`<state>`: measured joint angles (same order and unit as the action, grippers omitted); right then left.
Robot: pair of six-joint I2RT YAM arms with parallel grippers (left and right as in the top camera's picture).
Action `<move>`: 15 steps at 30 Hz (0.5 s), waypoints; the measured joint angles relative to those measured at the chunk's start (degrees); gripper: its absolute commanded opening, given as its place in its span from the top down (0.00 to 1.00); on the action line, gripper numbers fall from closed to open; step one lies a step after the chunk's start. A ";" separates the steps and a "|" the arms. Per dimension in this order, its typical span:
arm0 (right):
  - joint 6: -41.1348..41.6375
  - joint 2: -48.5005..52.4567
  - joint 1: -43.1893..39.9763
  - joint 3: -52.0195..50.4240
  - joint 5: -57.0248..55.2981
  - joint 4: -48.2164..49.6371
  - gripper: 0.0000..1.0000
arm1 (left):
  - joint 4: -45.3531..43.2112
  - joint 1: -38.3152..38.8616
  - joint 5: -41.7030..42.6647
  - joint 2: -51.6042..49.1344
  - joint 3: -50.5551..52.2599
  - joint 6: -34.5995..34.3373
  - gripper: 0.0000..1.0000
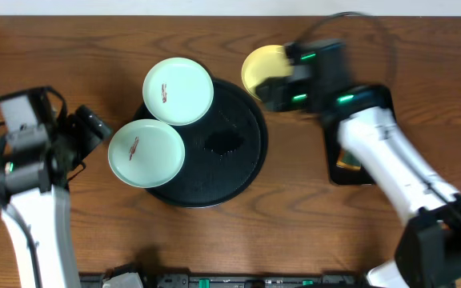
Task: Clean dirty plates on tray and stack at the side
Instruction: 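Release the yellow plate and raise the right gripper over the black tray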
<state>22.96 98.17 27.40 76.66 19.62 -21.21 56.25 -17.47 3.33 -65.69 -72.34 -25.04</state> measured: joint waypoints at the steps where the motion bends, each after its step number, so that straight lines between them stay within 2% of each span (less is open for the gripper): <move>1: 1.14 0.72 3.15 0.02 -2.08 1.66 0.39 | 0.00 0.00 0.02 1.22 -0.09 -0.44 0.04; 7: 5.77 9.20 17.33 0.04 -11.50 9.99 0.40 | 0.17 0.00 0.48 3.98 -0.13 -1.16 0.04; 15: 7.19 21.44 23.32 0.00 -18.29 19.98 0.44 | 0.17 0.00 0.66 3.89 -0.13 -1.77 0.04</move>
<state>30.15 119.61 50.72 76.66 1.32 -1.23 56.42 -17.47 3.99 -61.80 -72.47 -26.81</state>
